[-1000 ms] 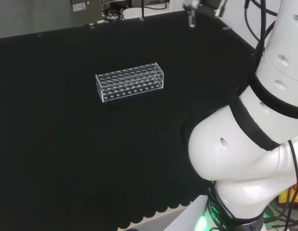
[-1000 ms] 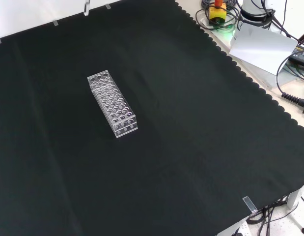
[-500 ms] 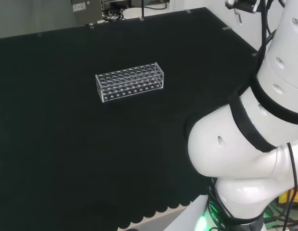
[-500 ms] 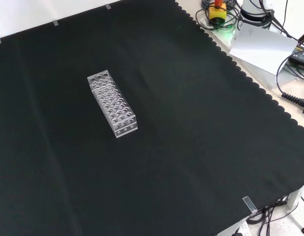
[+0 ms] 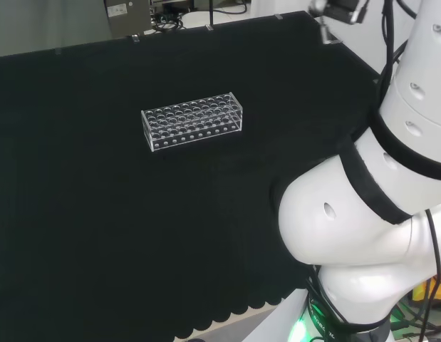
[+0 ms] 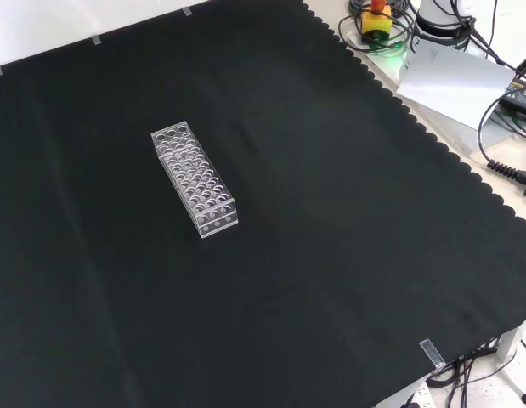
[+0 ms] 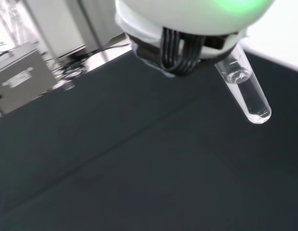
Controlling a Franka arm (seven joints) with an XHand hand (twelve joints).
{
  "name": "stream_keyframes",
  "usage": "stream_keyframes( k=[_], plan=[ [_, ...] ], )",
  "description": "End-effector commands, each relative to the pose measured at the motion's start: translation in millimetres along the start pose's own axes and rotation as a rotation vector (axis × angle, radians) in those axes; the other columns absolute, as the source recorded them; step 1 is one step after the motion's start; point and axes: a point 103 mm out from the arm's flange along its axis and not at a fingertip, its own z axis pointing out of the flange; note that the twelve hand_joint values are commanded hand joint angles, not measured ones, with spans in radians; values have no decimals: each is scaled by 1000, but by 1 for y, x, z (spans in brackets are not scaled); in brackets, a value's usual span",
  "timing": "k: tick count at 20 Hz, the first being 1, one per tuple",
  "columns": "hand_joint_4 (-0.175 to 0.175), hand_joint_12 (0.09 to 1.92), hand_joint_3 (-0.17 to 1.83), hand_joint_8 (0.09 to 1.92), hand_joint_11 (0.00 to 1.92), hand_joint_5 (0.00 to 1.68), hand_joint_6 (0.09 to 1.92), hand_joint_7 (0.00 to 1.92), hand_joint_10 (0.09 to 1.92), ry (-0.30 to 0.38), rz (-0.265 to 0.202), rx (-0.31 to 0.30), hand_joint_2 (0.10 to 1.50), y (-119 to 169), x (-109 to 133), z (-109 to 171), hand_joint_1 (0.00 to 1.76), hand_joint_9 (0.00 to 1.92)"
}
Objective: Shake the test tube.
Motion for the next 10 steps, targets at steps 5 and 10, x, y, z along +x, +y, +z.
stream_keyframes(
  k=[5, 10],
  plan=[
    [-175, 939, 489, 454, 1150, 1307, 323, 1487, 524, 168, -224, 159, 700, -33, 142, 75, 1432, 1315],
    [-175, 940, 488, 453, 1150, 1308, 320, 1488, 524, 236, -285, 196, 701, -50, 193, 91, 1432, 1315]
  ],
)
